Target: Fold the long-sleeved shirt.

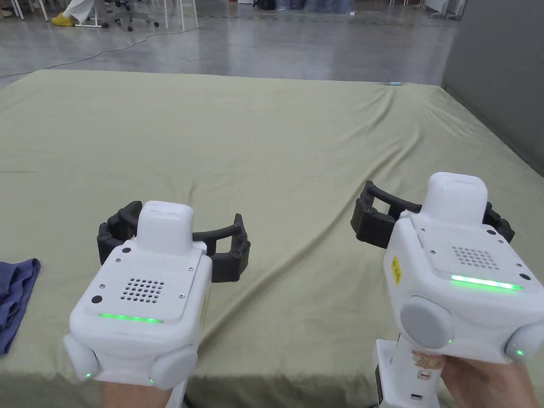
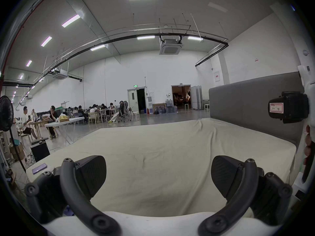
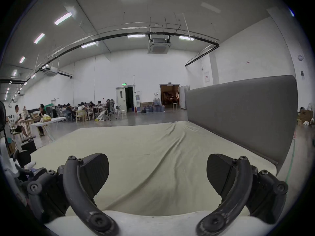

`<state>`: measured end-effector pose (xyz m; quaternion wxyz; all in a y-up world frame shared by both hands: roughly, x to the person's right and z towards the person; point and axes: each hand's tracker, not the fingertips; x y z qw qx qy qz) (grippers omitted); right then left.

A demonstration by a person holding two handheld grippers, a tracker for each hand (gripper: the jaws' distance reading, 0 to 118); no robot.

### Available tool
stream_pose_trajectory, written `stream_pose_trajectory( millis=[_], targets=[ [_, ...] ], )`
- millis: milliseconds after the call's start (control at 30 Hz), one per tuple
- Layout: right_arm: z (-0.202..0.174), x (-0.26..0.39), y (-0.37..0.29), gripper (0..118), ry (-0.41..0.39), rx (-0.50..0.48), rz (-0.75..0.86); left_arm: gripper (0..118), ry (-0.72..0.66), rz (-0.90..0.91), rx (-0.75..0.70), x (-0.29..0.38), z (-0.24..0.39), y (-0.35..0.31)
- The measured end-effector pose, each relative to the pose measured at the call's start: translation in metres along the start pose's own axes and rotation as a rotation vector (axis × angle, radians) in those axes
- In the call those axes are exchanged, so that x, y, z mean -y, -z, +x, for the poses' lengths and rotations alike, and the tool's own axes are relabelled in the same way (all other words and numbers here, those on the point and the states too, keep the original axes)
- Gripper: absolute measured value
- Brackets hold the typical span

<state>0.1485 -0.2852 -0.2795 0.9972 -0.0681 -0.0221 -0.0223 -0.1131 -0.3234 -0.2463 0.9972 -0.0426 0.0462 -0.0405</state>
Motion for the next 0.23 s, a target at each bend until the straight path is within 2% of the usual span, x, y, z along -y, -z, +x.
stream_pose_trajectory(
  millis=[233],
  targets=[
    [0.0017, 0.004, -0.003, 114, -0.004, 0.001, 0.046, 118, 0.008, -0.003, -0.008, -0.0001, -0.0001, -0.0002]
  ],
)
